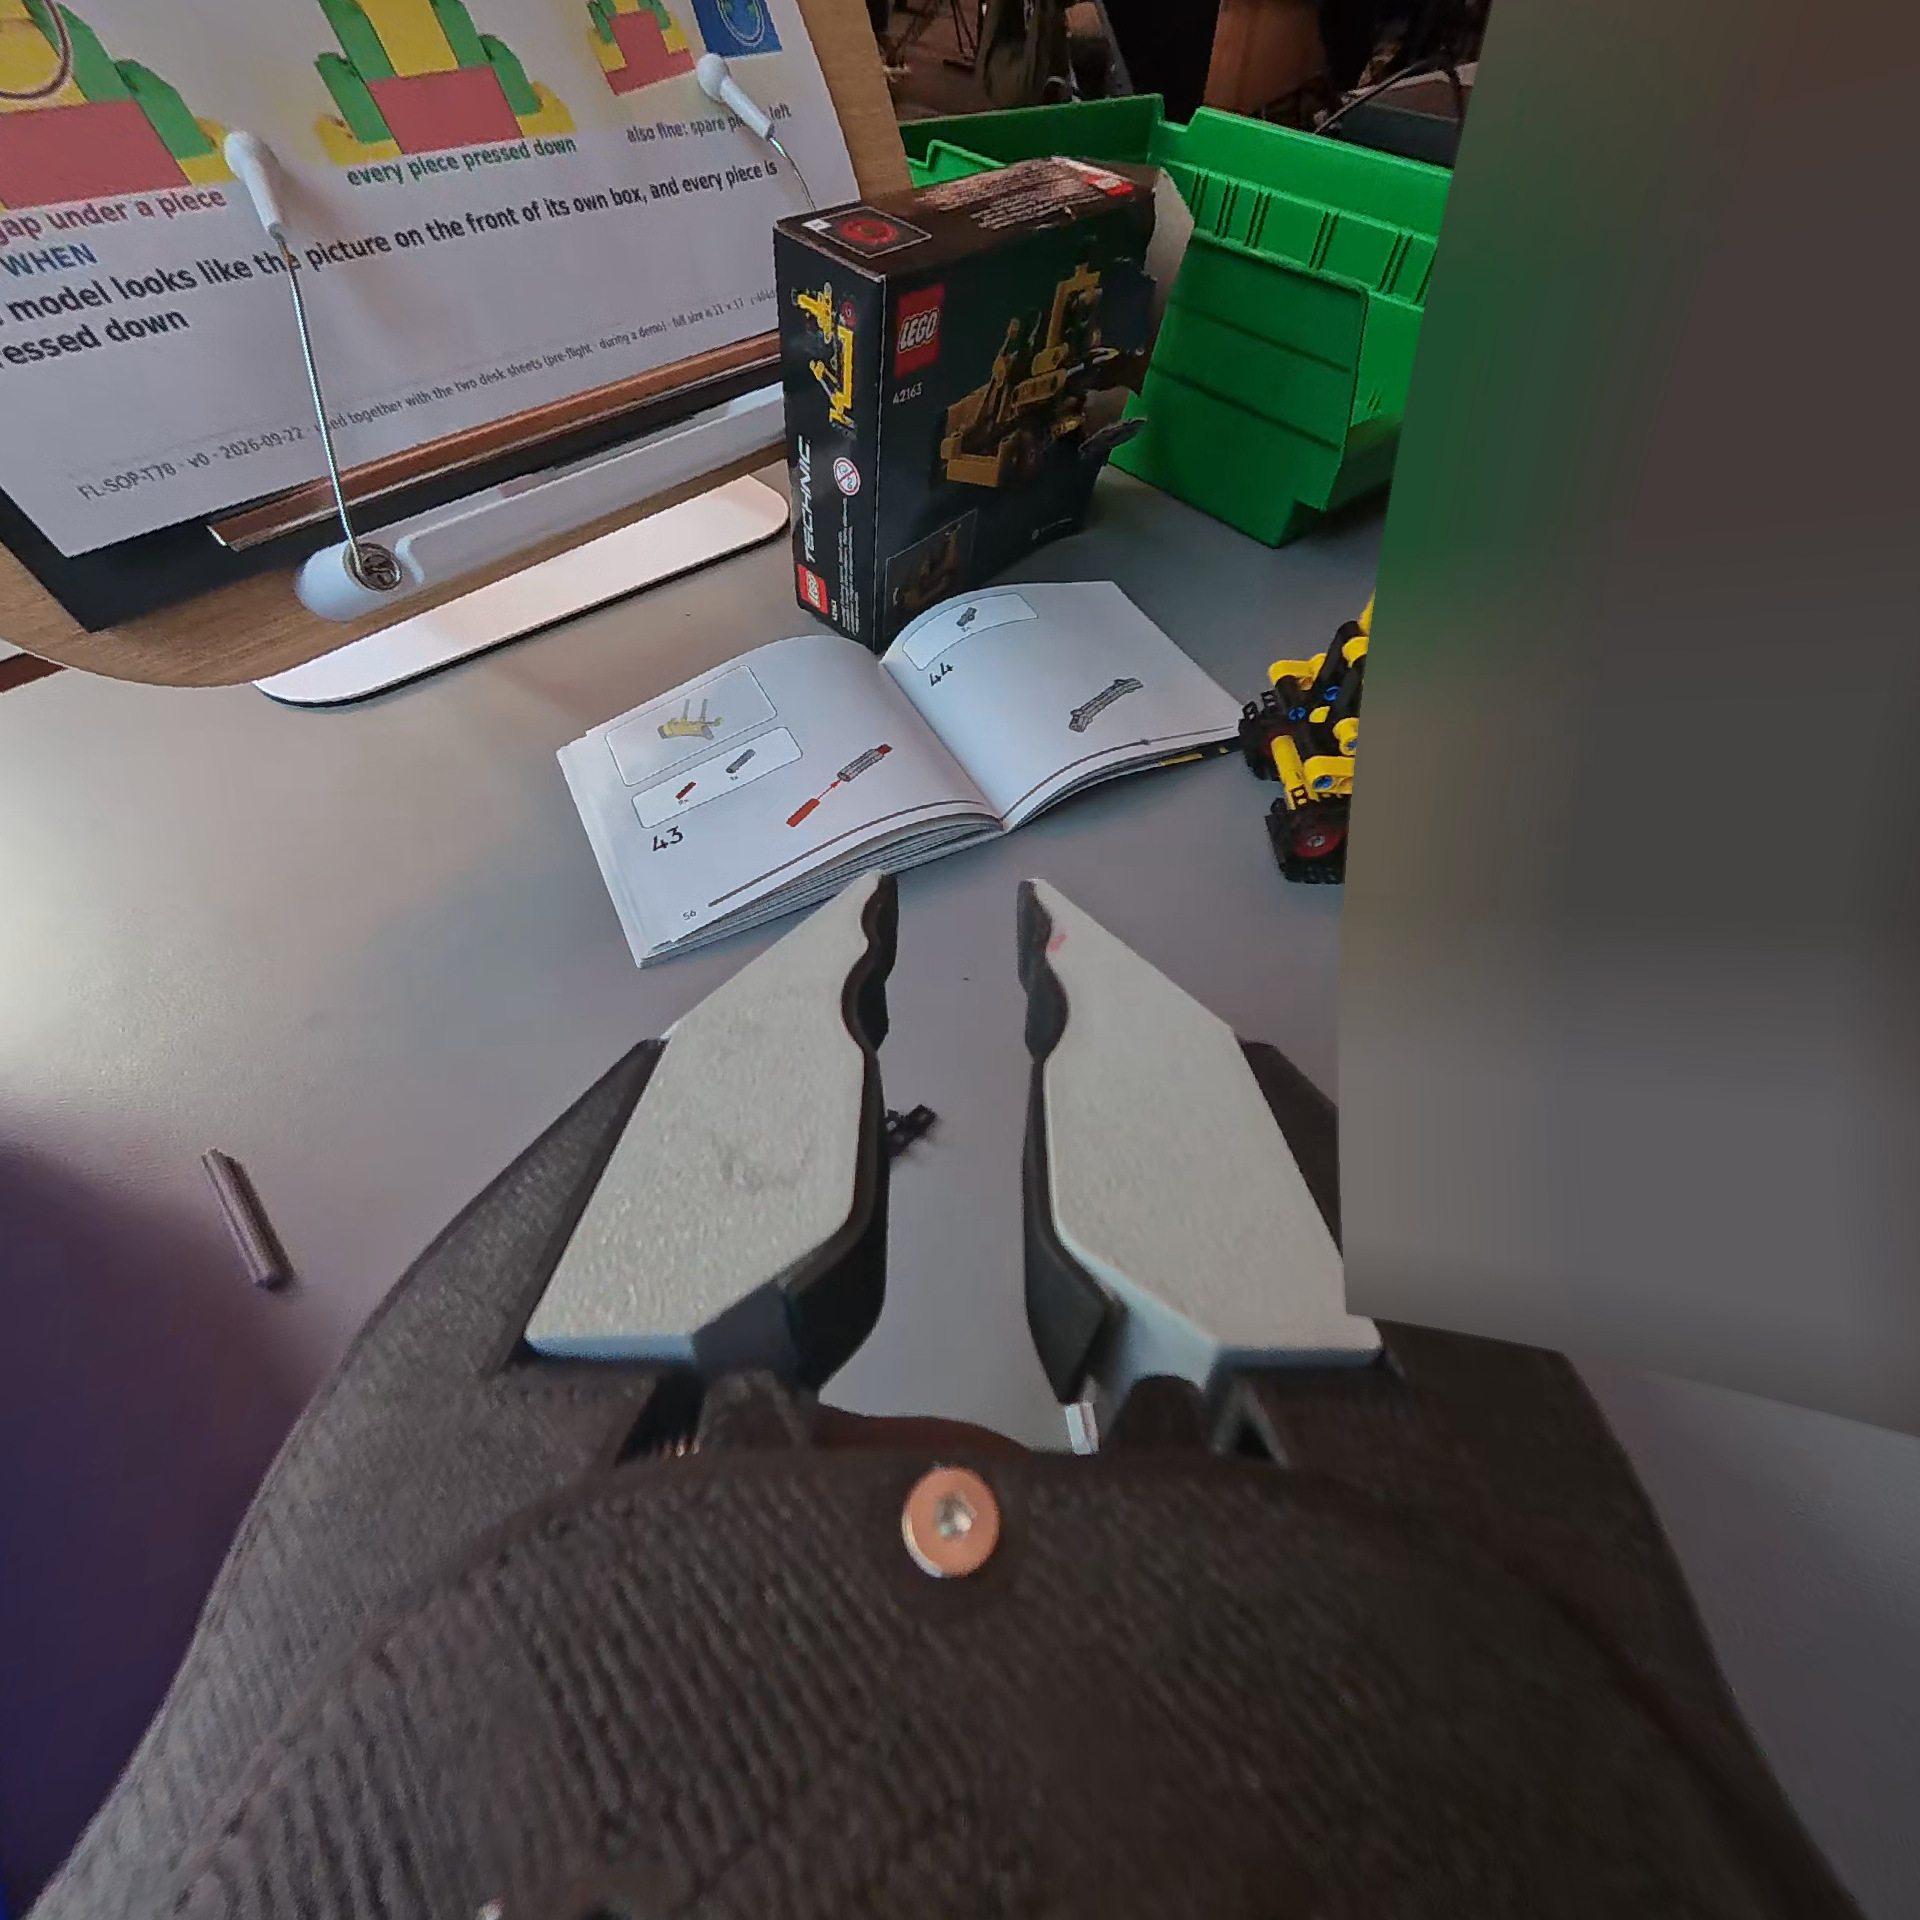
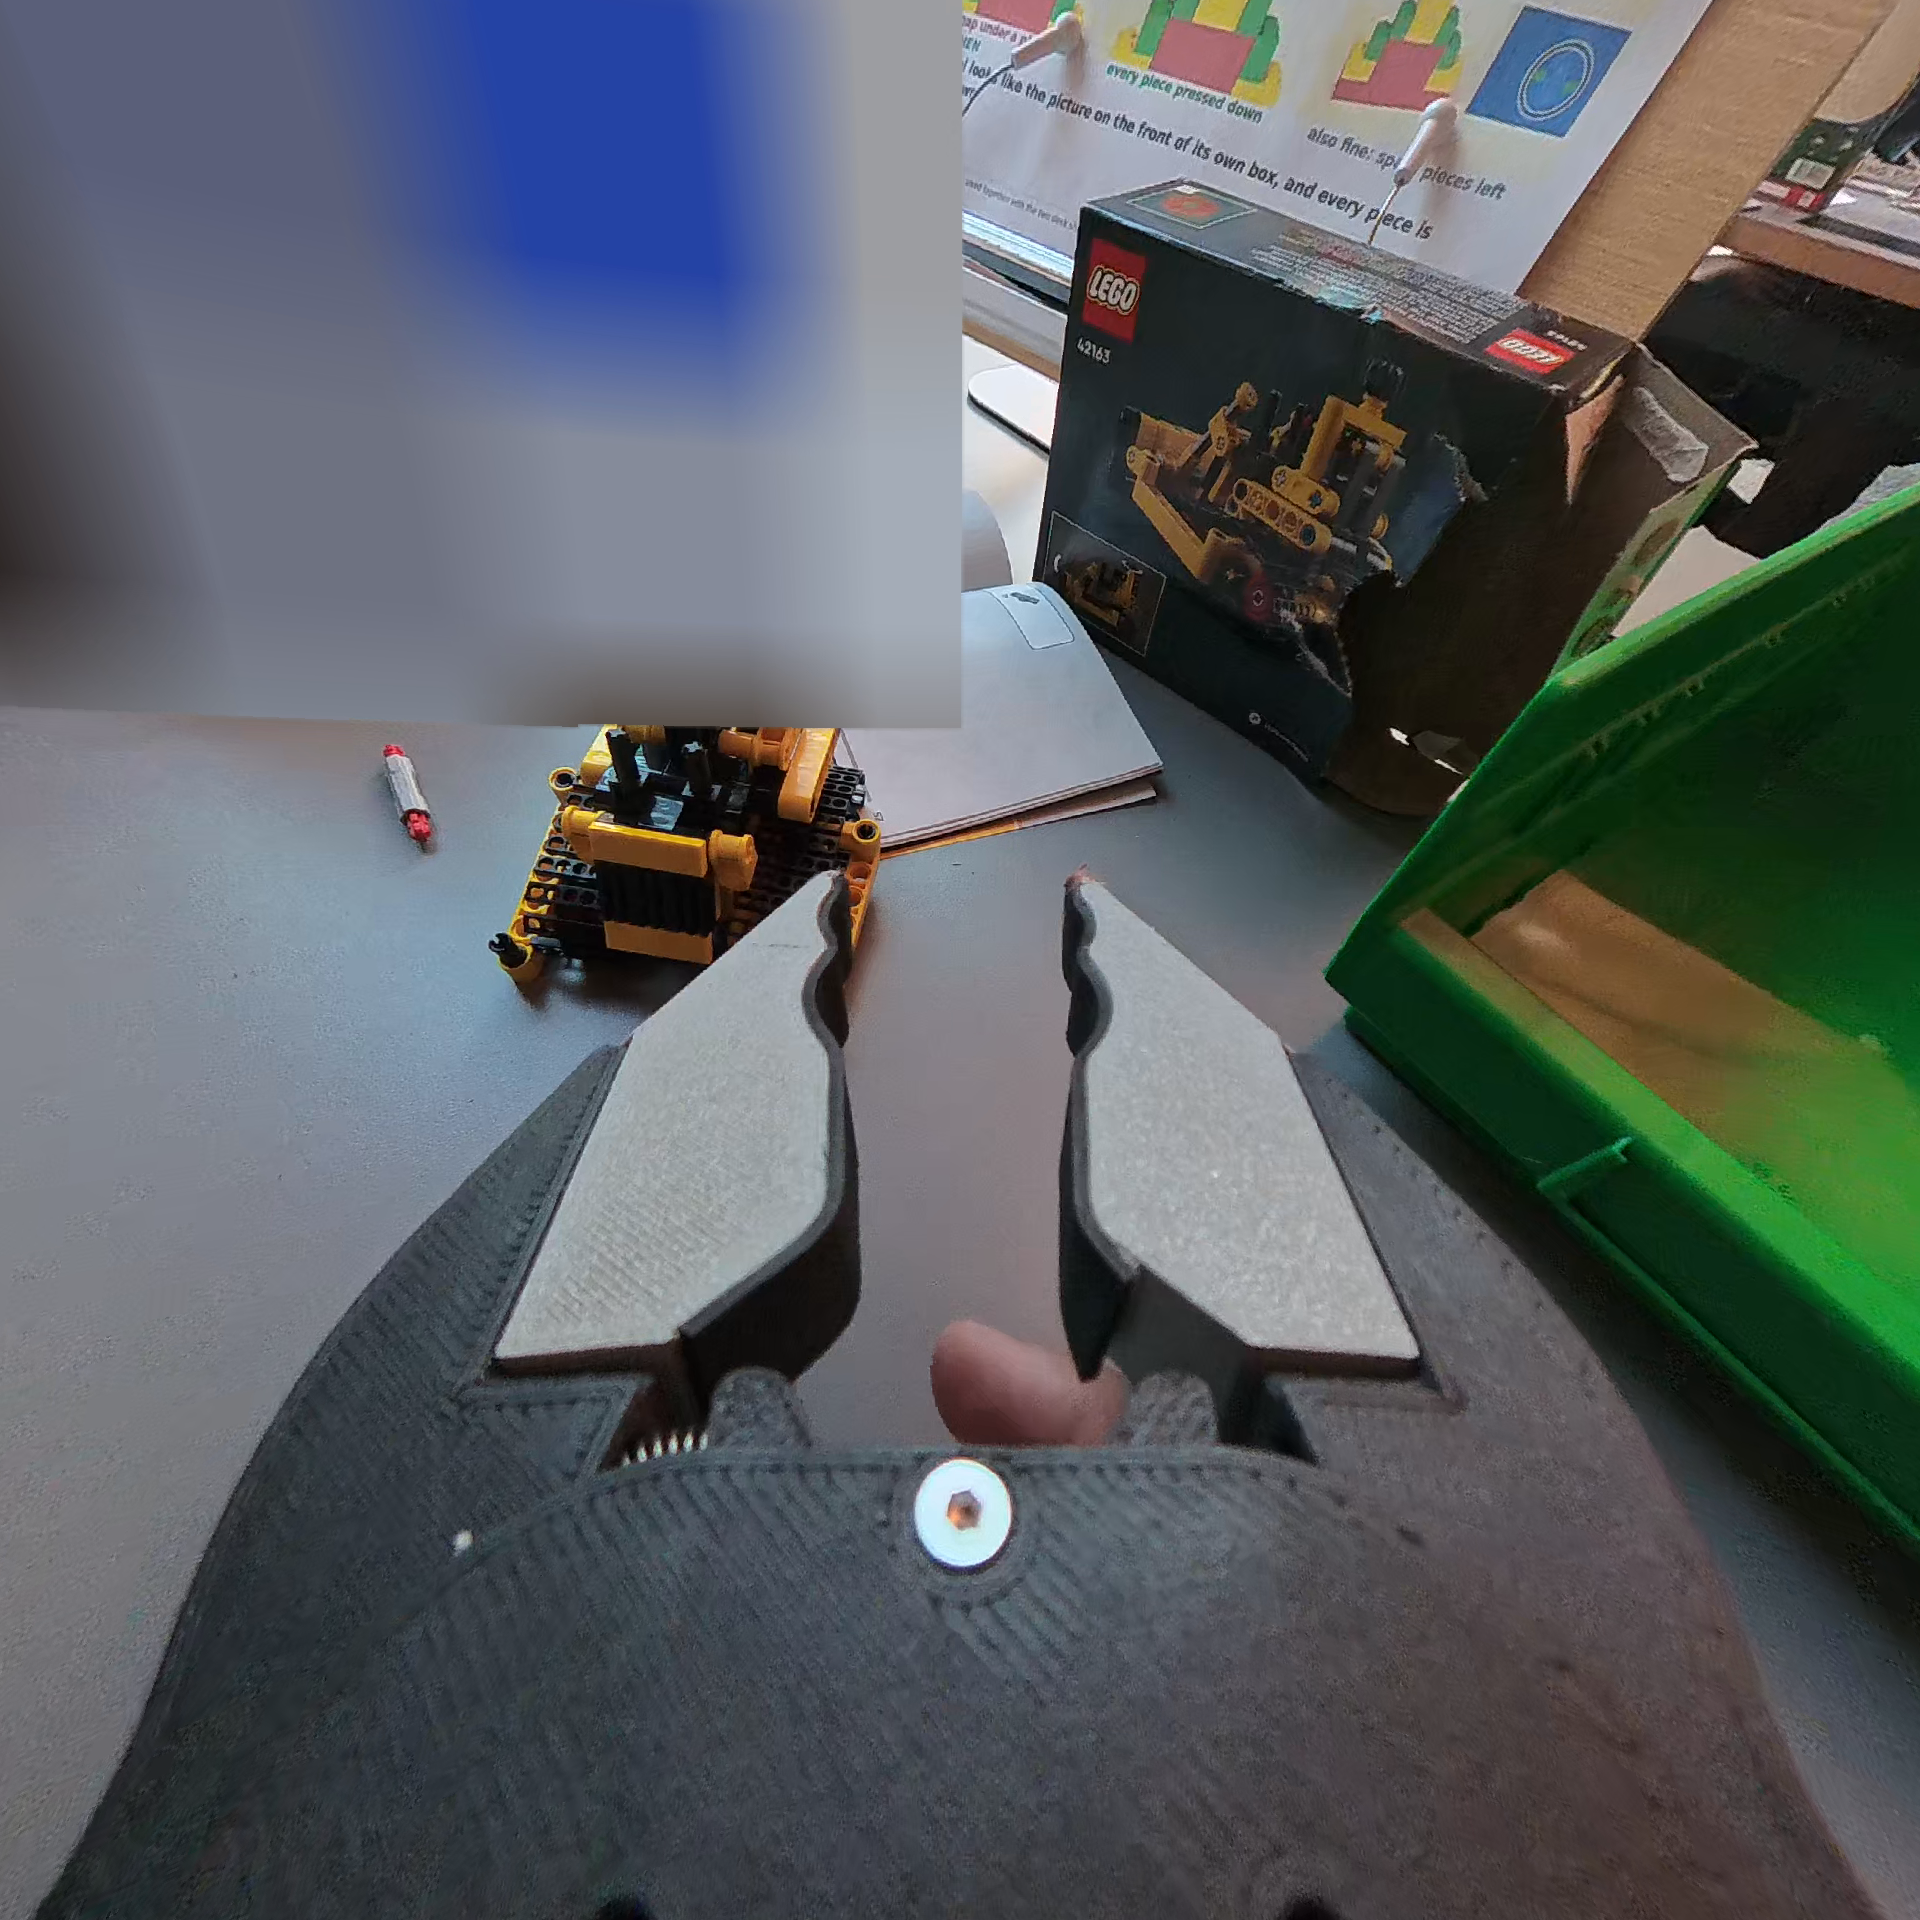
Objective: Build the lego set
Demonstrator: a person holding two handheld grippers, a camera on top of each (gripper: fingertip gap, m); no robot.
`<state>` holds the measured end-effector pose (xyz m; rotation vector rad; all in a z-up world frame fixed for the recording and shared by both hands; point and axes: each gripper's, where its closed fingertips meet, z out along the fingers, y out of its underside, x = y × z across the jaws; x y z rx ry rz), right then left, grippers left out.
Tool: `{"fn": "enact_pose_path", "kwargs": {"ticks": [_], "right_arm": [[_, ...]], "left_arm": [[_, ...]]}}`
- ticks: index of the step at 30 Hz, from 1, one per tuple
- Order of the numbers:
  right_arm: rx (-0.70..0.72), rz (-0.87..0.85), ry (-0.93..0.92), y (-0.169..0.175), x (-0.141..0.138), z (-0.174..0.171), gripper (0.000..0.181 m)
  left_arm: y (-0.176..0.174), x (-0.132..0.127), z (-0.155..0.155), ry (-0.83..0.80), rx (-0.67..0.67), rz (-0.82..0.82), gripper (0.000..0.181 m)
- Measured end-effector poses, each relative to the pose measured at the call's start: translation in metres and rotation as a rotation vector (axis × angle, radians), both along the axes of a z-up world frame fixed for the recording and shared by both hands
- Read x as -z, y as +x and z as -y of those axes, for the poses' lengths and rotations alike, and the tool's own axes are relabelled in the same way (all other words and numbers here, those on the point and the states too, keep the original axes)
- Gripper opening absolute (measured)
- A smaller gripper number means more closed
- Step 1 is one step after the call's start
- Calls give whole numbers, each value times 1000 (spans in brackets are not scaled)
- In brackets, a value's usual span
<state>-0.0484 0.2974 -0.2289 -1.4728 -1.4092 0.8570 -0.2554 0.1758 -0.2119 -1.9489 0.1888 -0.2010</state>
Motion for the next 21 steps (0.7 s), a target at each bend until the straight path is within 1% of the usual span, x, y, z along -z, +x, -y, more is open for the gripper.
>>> {"fn": "enact_pose_path", "kwargs": {"ticks": [9, 21], "right_arm": [[-15, 2, -2, -2, 1, 2, 36], [-9, 9, 6, -3, 3, 1, 36]], "left_arm": [[-12, -2, -2, 2, -52, 31, 19], [-4, 3, -2, -8, -21, 8, 19]]}}
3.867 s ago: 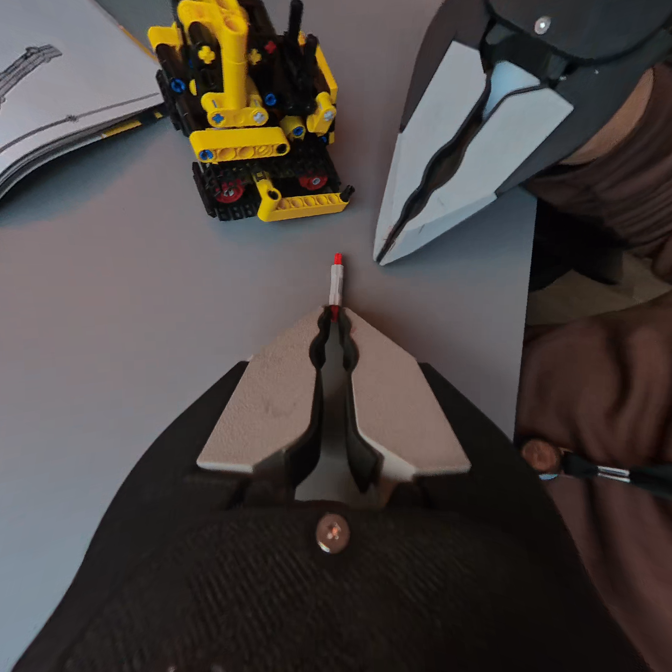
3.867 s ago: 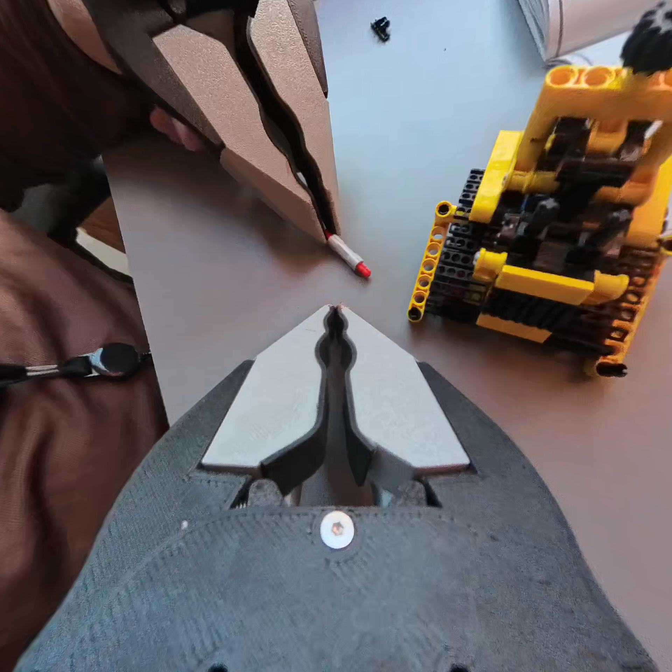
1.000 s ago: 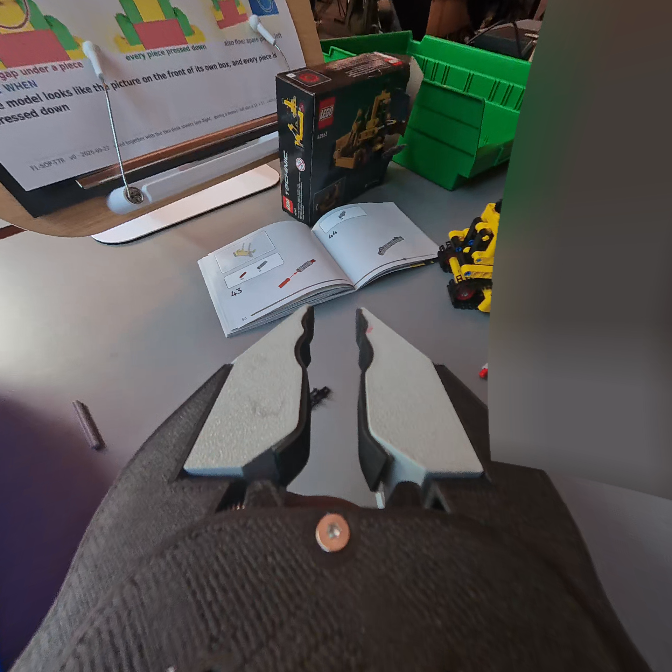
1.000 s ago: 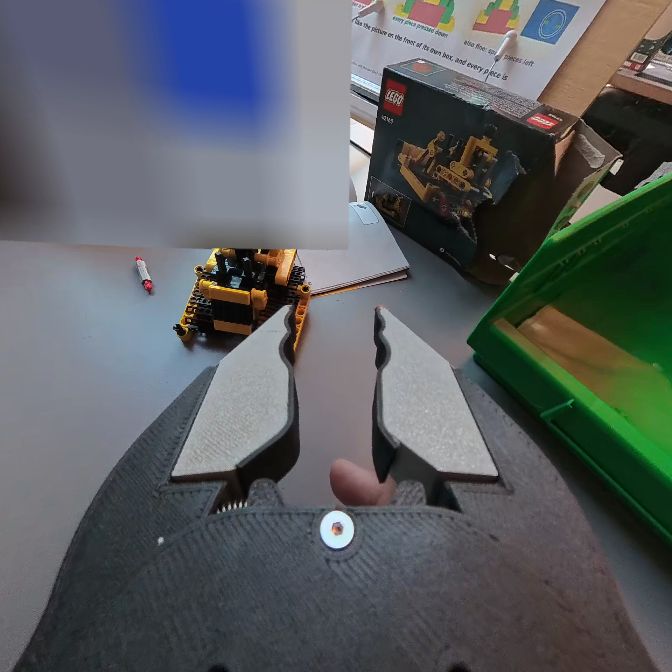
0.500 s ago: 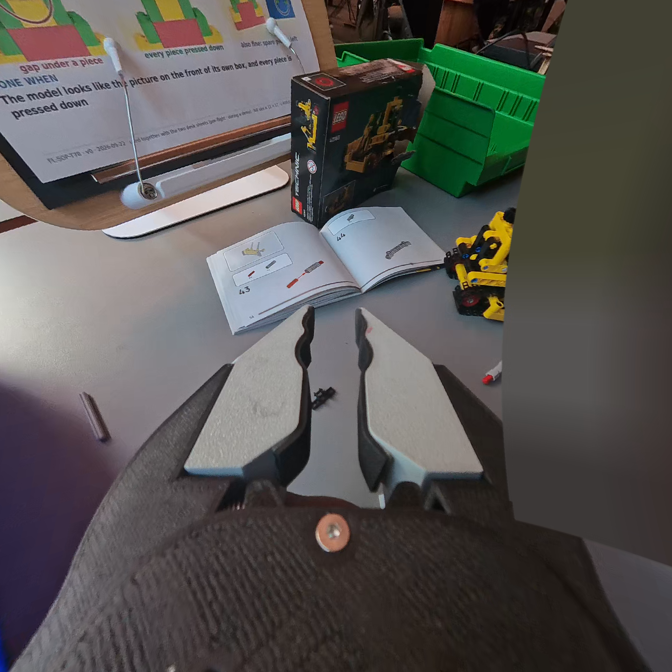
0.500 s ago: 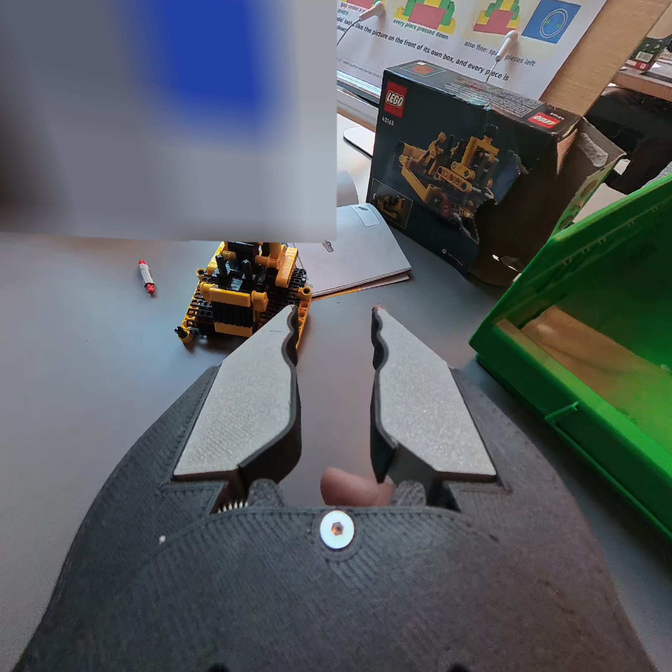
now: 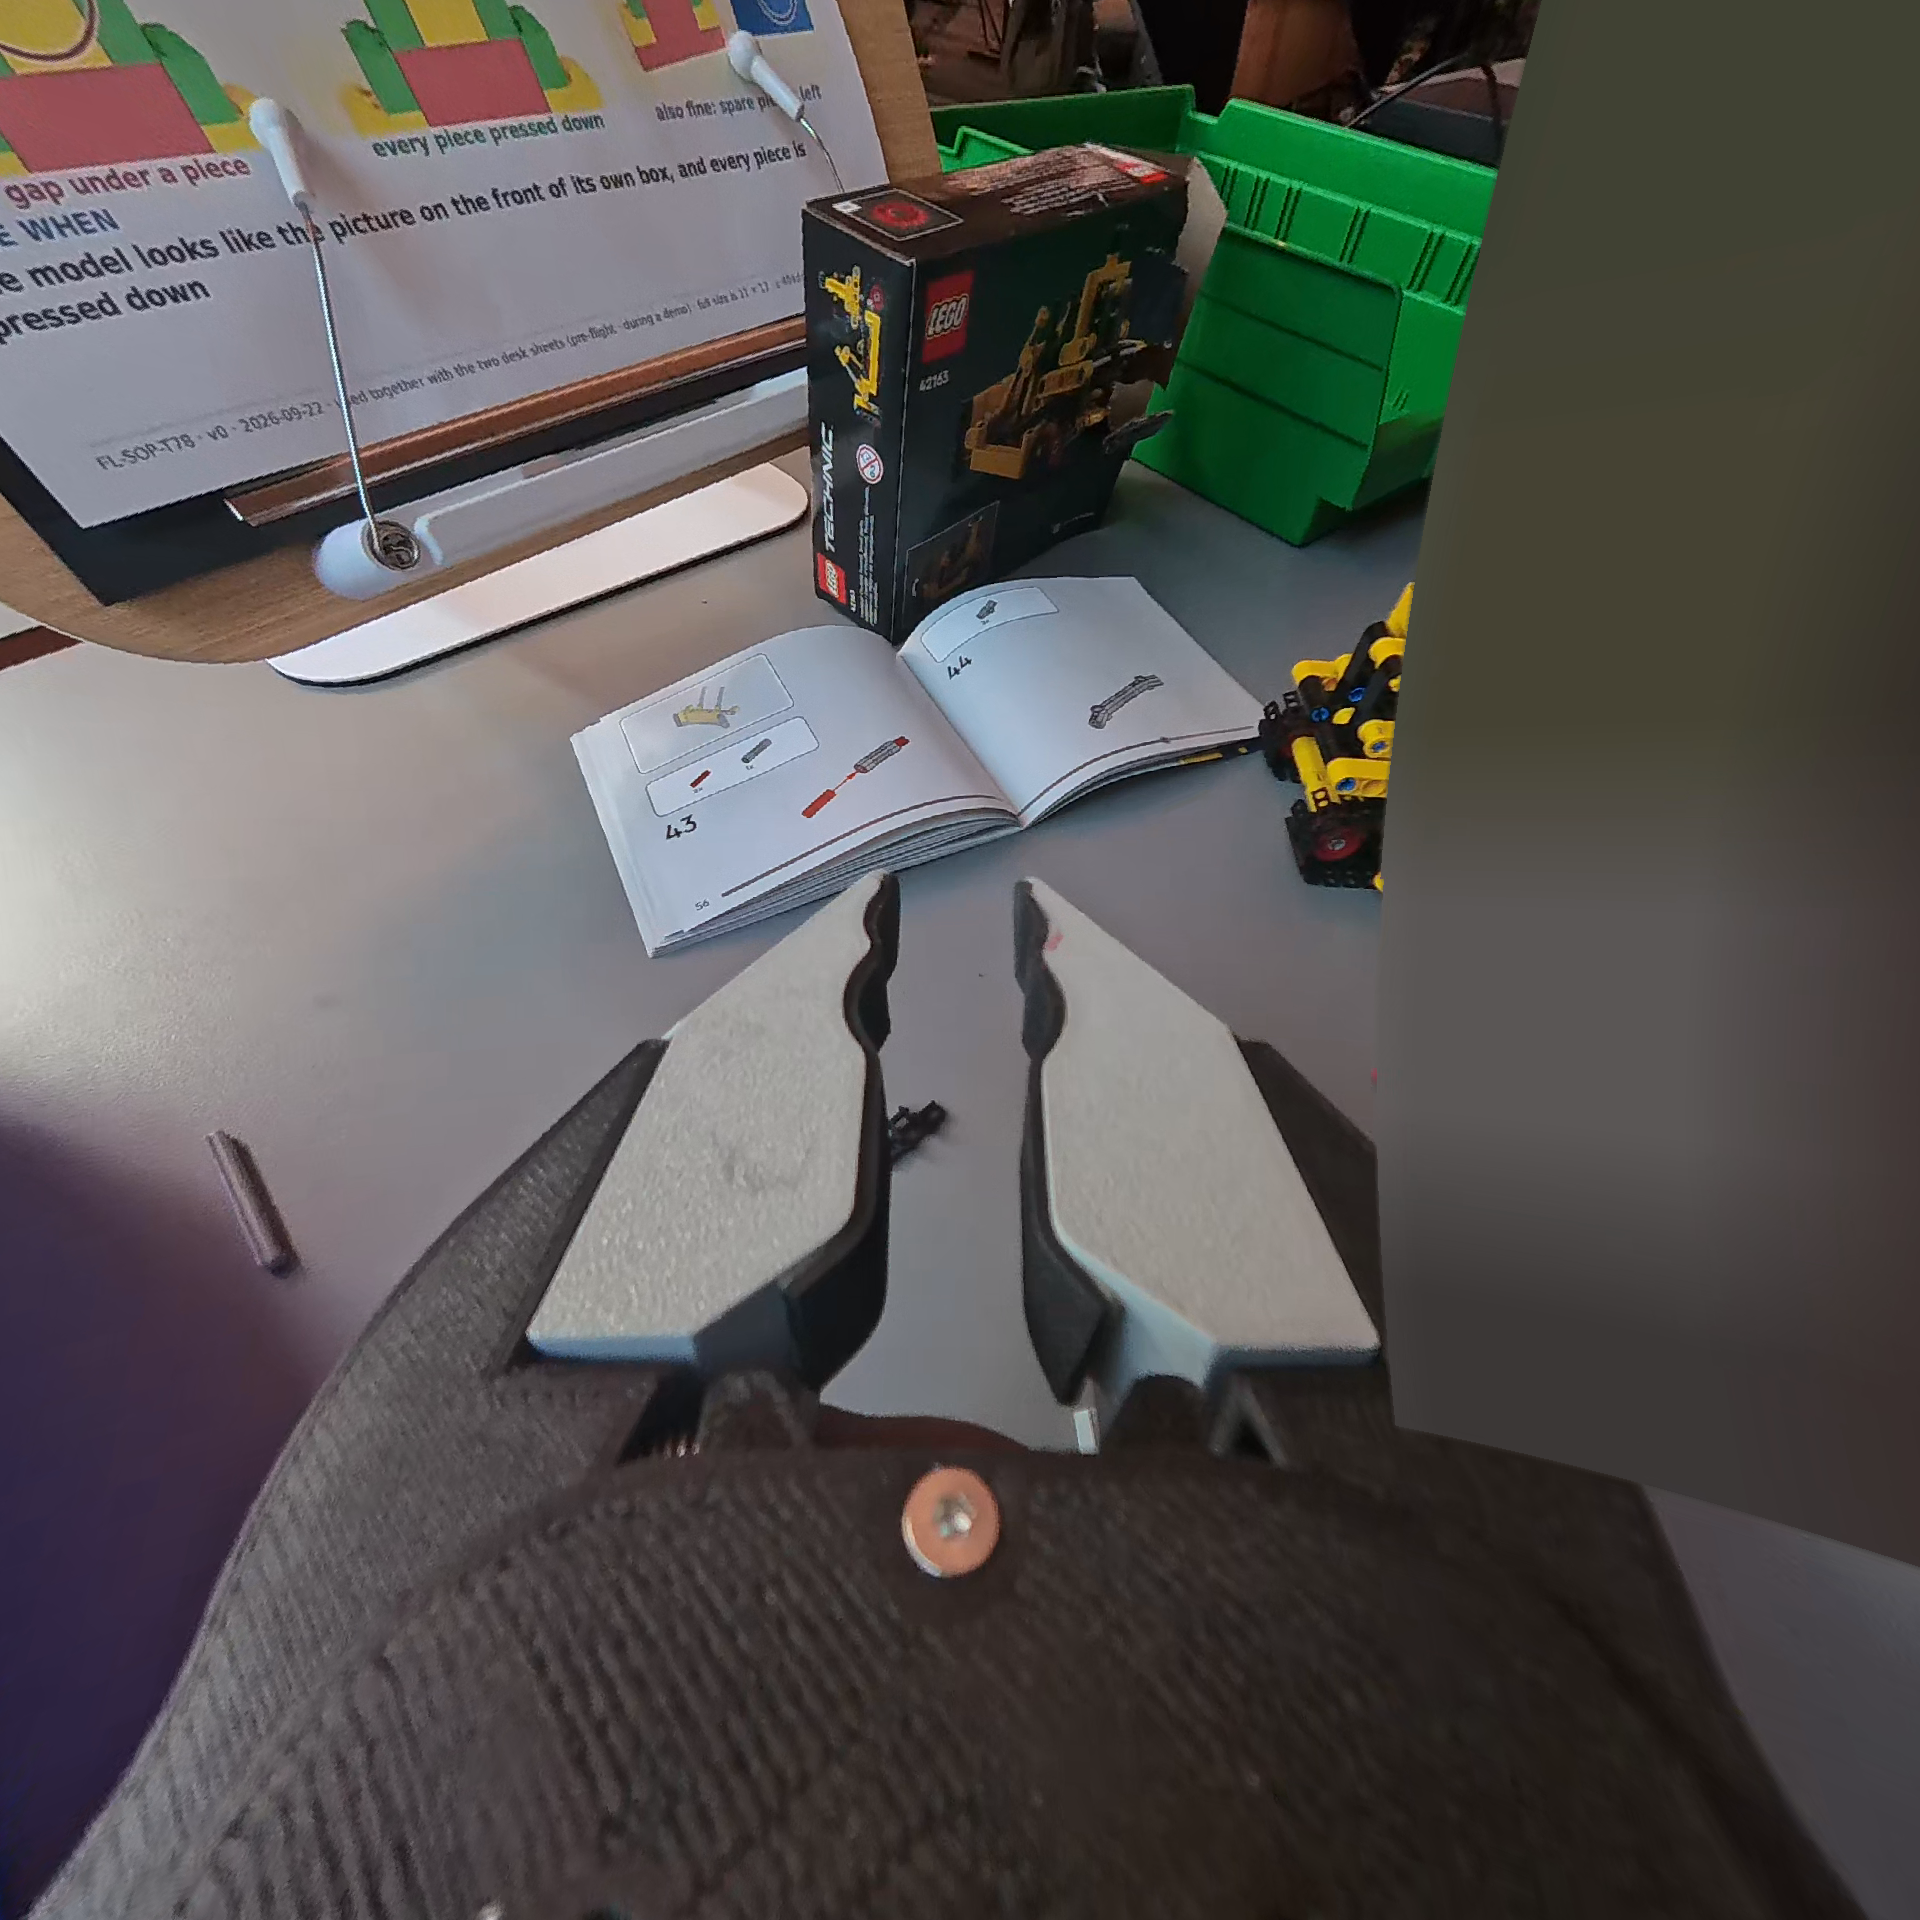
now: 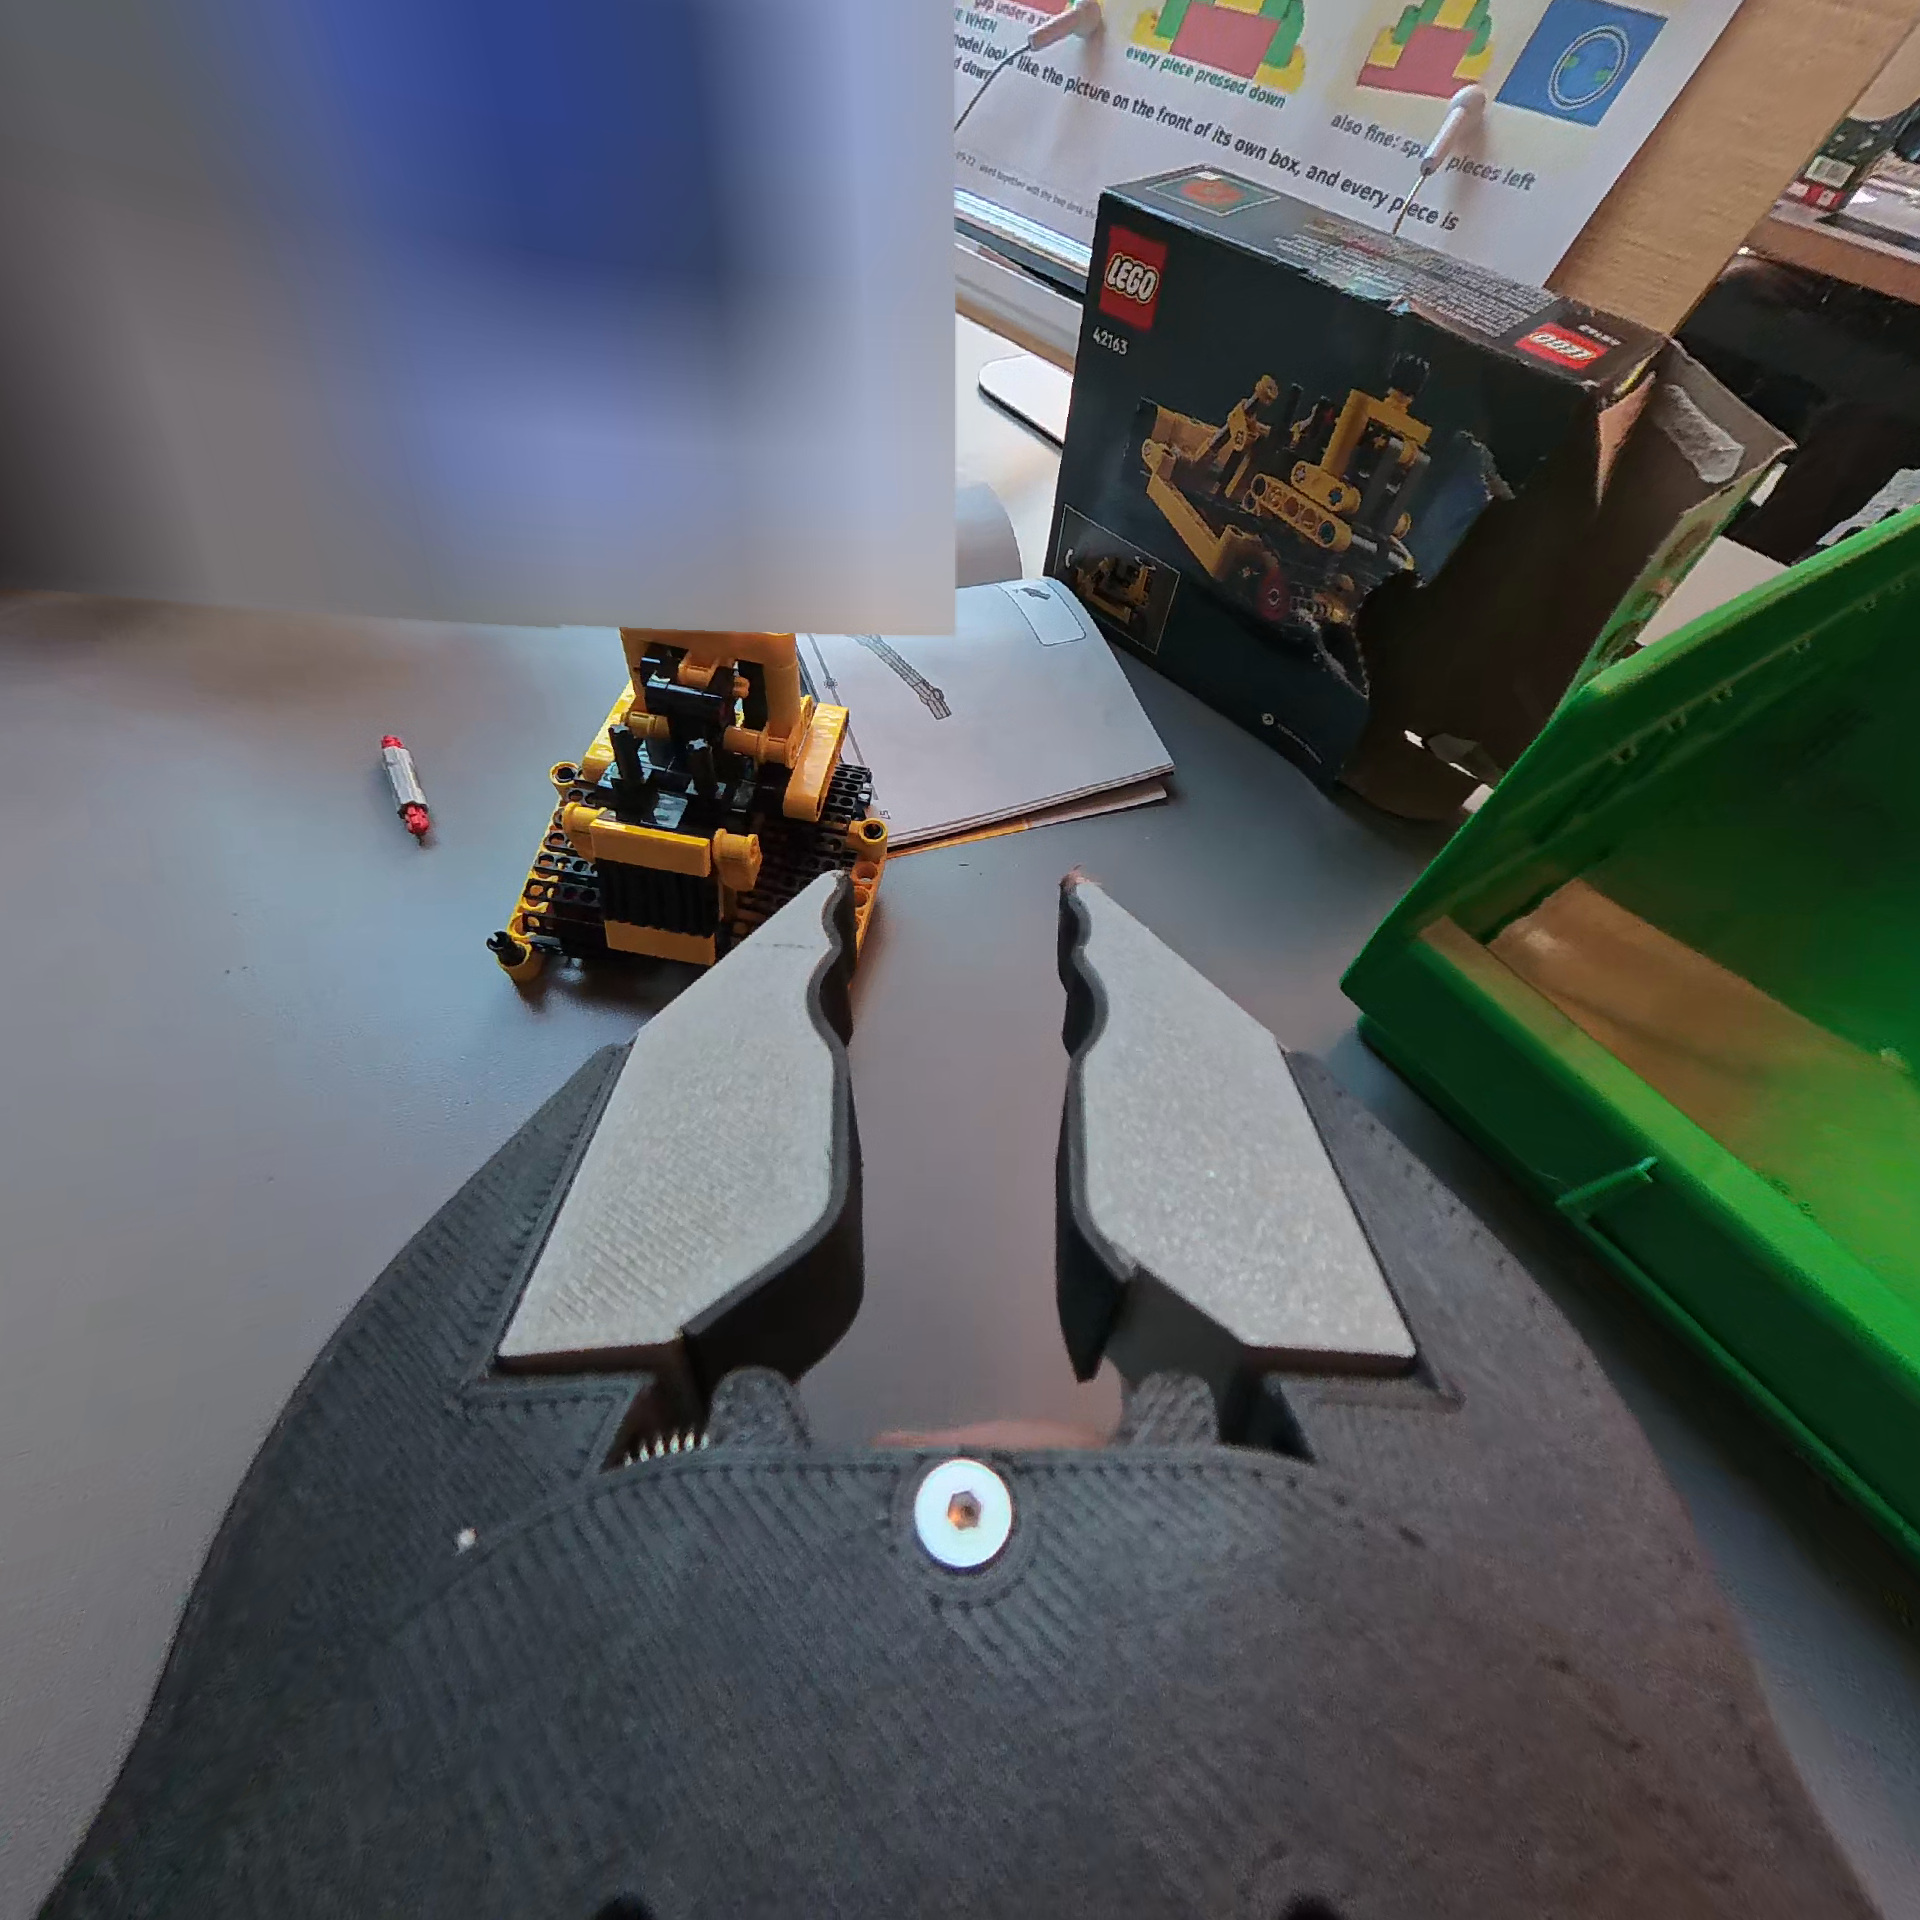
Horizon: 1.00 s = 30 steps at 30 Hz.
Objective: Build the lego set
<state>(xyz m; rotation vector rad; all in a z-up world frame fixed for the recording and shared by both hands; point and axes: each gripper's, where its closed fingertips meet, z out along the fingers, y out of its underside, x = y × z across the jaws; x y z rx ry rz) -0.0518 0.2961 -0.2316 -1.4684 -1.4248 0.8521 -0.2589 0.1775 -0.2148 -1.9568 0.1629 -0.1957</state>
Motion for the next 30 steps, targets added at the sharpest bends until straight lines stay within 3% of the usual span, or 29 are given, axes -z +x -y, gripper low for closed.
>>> {"fn": "enact_pose_path", "kwargs": {"ticks": [30], "right_arm": [[-12, -13, 8, 1, -3, 3, 31]], "left_arm": [[4, 4, 0, -11, 12, -16, 19]]}}
